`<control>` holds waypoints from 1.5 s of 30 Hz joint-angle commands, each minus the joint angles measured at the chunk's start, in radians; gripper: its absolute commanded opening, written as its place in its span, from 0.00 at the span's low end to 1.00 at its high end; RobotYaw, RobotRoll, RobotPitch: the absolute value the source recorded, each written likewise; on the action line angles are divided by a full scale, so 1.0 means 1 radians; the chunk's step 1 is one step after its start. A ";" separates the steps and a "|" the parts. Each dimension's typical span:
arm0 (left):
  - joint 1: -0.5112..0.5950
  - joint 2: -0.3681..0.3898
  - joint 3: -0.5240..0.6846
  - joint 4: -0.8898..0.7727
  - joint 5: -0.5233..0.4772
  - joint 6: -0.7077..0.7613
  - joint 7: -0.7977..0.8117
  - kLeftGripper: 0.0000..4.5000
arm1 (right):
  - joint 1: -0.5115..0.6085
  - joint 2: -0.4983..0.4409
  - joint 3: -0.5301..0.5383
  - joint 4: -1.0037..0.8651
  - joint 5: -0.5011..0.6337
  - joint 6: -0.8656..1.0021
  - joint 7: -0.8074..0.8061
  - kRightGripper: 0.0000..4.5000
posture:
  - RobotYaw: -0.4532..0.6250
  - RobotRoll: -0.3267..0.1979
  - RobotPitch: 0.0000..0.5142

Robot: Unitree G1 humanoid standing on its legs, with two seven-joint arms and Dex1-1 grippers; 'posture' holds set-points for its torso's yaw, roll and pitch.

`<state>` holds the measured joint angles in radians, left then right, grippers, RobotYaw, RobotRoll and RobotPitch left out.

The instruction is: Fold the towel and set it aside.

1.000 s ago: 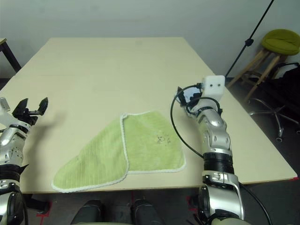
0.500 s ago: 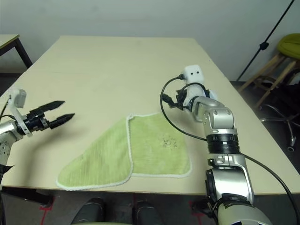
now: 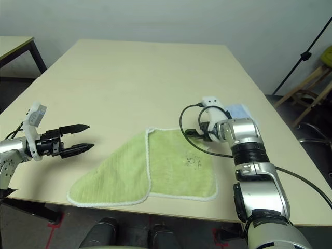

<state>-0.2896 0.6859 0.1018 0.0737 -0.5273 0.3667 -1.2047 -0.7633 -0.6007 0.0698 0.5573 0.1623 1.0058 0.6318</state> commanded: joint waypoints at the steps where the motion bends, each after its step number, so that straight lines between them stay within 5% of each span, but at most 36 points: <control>1: -0.011 -0.008 -0.016 -0.015 0.008 0.009 0.013 1.00 | 0.023 0.018 0.017 -0.004 -0.008 0.014 0.002 0.85 | 0.58 0.62 0.02; 11: -0.029 -0.026 -0.026 0.003 0.019 -0.006 0.024 1.00 | 0.013 0.052 -0.031 0.012 -0.008 0.003 -0.036 0.03 | 0.57 0.62 0.03; 19: -0.034 -0.030 -0.024 0.020 0.029 -0.019 0.021 1.00 | -0.075 0.043 -0.053 -0.003 -0.044 -0.102 -0.123 0.02 | 0.57 0.62 0.03; 27: -0.043 -0.032 -0.031 0.025 0.035 -0.016 0.022 1.00 | -0.008 0.036 0.143 -0.352 -0.014 0.070 0.029 0.02 | 0.57 0.62 0.03; 30: -0.047 -0.033 -0.034 0.018 0.035 -0.009 0.027 1.00 | 0.023 0.021 0.189 -0.463 0.017 0.128 0.078 0.15 | 0.56 0.62 0.03; 40: -0.063 -0.031 -0.044 0.028 0.038 -0.008 0.027 1.00 | 0.016 -0.058 0.139 -0.543 0.111 0.190 0.171 0.97 | 0.55 0.62 0.03; 45: -0.069 -0.037 -0.051 0.028 0.041 -0.009 0.032 1.00 | -0.006 -0.080 0.086 -0.487 0.107 0.144 0.153 0.99 | 0.55 0.62 0.03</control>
<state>-0.3489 0.6515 0.0644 0.0947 -0.5026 0.3559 -1.1728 -0.7516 -0.6718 0.1774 0.0391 0.2776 1.1731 0.8033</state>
